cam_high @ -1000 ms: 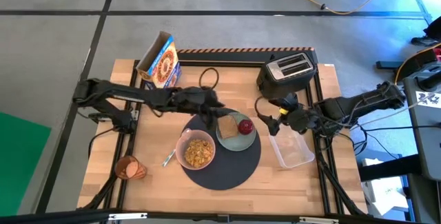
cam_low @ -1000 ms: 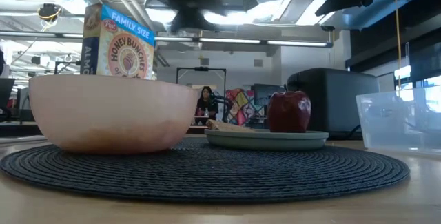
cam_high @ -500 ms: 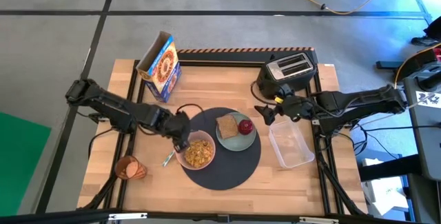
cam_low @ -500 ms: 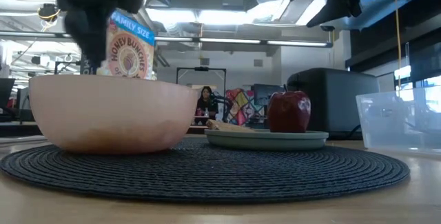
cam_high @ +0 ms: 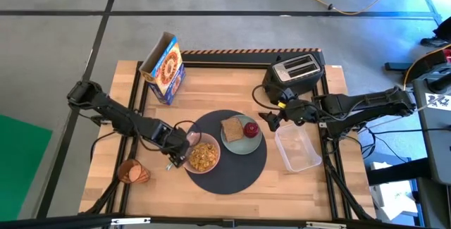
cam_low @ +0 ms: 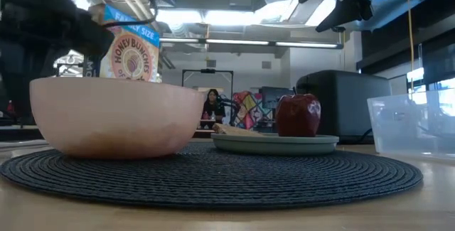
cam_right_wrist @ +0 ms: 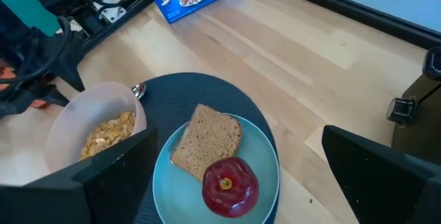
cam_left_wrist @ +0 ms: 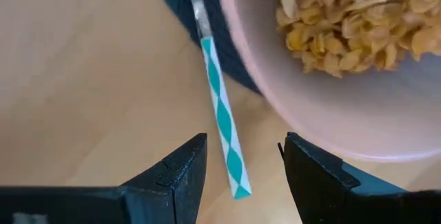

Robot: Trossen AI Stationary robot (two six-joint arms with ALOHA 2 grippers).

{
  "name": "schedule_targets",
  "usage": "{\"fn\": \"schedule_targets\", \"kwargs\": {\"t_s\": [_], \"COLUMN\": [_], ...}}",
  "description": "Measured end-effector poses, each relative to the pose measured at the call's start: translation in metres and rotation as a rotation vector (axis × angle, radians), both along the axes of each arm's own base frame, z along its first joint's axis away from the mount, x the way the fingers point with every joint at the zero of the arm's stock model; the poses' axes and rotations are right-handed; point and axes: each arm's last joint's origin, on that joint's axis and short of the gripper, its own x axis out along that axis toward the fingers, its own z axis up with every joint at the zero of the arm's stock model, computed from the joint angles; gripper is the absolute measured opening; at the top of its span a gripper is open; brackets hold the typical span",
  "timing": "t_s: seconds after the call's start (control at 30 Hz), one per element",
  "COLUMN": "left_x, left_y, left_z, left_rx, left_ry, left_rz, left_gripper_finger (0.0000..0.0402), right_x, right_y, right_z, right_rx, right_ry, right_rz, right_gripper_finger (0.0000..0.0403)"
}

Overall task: Arrange a breakfast setting
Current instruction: Adjust the pink bowl on the blue table mat, then adjust the green spoon on the blue table mat

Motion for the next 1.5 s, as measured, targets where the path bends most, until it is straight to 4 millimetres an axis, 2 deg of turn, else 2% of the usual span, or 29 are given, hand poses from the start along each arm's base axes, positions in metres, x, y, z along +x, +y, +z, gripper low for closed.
{"fn": "schedule_targets", "kwargs": {"t_s": [0.33,0.73,0.97,1.07,1.23,1.37,1.5], "left_x": [-0.017,0.003,0.013,0.014,0.004,0.0,0.0], "left_y": [-0.003,-0.01,-0.013,-0.015,-0.011,-0.007,-0.002], "left_z": [-0.028,-0.016,-0.019,-0.022,-0.027,-0.03,-0.033], "left_rx": [0.029,0.044,0.045,0.03,0.054,0.095,0.104], "left_ry": [0.025,-0.198,-0.273,-0.258,-0.135,-0.107,-0.109], "left_rz": [0.088,0.033,0.024,0.019,0.078,0.112,0.142], "left_gripper_finger": [0.018,0.018,0.018,0.018,0.0179,0.0158,0.0112], "right_x": [0.0,0.0,0.0,0.0,0.0,0.0,0.0], "right_y": [0.0,0.0,-0.001,-0.001,-0.001,-0.001,-0.001], "right_z": [0.0,0.0,0.001,0.001,0.001,0.001,0.001], "right_rx": [-0.008,-0.009,-0.026,-0.024,-0.019,-0.02,-0.025], "right_ry": [0.0,-0.001,-0.004,-0.004,-0.002,-0.001,0.0], "right_rz": [-0.004,-0.007,-0.026,-0.024,-0.019,-0.018,-0.019], "right_gripper_finger": [0.0397,0.0397,0.0397,0.0397,0.0397,0.0397,0.0397]}}
